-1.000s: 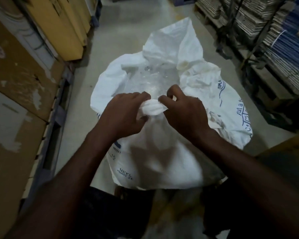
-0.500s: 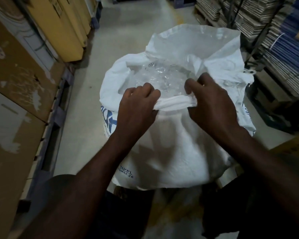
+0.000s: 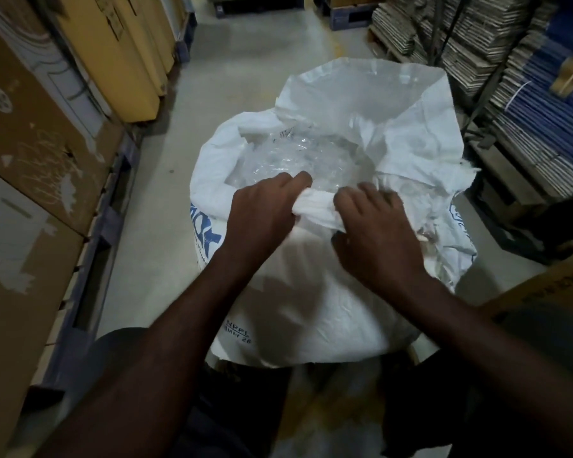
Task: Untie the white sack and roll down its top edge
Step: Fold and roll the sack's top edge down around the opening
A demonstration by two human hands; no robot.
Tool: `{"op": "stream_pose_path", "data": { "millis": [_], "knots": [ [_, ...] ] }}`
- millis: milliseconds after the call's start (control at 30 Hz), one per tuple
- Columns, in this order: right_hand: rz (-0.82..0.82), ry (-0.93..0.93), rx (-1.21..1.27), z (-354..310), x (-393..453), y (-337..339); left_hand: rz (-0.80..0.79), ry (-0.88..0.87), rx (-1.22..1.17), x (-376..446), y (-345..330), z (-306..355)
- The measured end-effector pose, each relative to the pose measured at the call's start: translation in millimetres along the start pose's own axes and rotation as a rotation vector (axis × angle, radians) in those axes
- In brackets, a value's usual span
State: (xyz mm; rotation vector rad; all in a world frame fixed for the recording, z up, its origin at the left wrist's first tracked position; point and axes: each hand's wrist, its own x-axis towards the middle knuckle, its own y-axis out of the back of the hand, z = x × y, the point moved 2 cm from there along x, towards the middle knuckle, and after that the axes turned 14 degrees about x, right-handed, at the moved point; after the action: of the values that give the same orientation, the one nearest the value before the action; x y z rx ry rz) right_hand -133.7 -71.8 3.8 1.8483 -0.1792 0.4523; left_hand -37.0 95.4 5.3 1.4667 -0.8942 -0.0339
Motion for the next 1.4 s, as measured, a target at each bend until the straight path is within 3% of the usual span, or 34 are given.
{"op": "stream_pose_path", "data": {
  "millis": [100,233,367,500,633,700,833,933,1033,1133,1200,1400],
  "knots": [
    [-0.255,-0.041,0.078,-10,-8,-9,-0.011,0.015,-0.015,2,-3,0],
    [-0.252,-0.178,0.333,29,6,12,-0.112,-0.147,0.026,-2,-2,7],
    [-0.392,-0.233,0.255,49,0,8,-0.328,-0.268,-0.071,-25,-2,16],
    [-0.512,-0.183,0.117,40,-13,-15,-0.623,-0.415,0.008,-45,-13,28],
    [-0.497,-0.135,0.011,27,-18,-13,-0.9,-0.324,-0.205,-51,-11,32],
    [-0.525,-0.102,0.006,28,-19,-4,-0.957,-0.292,-0.333,-49,-5,32],
    [-0.493,0.002,0.033,16,-24,19,-0.728,-0.37,-0.292,-42,7,34],
    [-0.387,0.042,0.056,17,-19,36,-0.302,-0.332,-0.154,-37,18,27],
    [-0.323,-0.121,0.17,32,-11,50,0.046,-0.207,-0.046,-35,28,9],
    [-0.193,-0.122,0.385,27,-14,47,0.119,-0.028,-0.056,-26,27,-19],
    [-0.201,-0.09,0.429,10,-18,37,0.116,0.068,-0.075,-22,25,-33],
    [-0.08,0.067,0.166,-5,-7,19,0.022,0.065,-0.037,-35,13,-28]
  ]
}}
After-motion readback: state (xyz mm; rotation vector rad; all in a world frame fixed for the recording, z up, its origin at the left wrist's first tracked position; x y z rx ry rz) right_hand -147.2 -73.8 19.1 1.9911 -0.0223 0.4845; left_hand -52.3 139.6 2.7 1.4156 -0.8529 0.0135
